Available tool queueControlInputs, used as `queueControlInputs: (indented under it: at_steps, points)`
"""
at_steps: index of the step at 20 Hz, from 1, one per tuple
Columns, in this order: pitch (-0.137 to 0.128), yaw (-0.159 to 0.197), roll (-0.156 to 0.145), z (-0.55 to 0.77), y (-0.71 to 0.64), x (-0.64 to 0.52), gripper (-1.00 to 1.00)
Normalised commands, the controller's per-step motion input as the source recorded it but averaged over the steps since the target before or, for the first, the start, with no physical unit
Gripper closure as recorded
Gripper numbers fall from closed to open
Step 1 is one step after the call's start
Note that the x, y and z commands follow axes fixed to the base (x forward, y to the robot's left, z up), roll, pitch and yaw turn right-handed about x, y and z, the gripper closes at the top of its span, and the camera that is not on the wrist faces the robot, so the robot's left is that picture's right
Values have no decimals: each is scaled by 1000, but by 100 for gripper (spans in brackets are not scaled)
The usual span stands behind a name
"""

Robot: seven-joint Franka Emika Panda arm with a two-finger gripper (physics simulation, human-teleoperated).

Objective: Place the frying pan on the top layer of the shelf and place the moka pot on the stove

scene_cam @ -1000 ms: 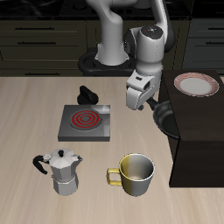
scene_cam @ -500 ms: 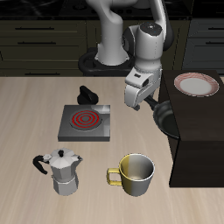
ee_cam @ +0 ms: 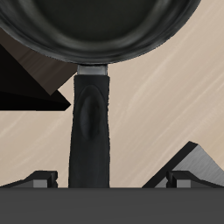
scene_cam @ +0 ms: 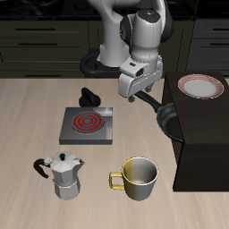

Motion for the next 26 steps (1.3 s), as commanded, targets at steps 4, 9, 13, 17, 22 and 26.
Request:
queueControlInputs:
  at_steps: [4,9,13,17,22,26]
  points:
    - [22,-167,-3,269,-253,-171,-100]
    - [15,-218,-14,318,-347,-188,-100]
    - [-6,-149,3,141,-204,-145,-100]
    - [-4,-163,-34,91,-350,-130,-100]
    - [-32,-135,-13,141,-299,-115,-100]
    - [9,-236,-48,138,-408,-23,-100]
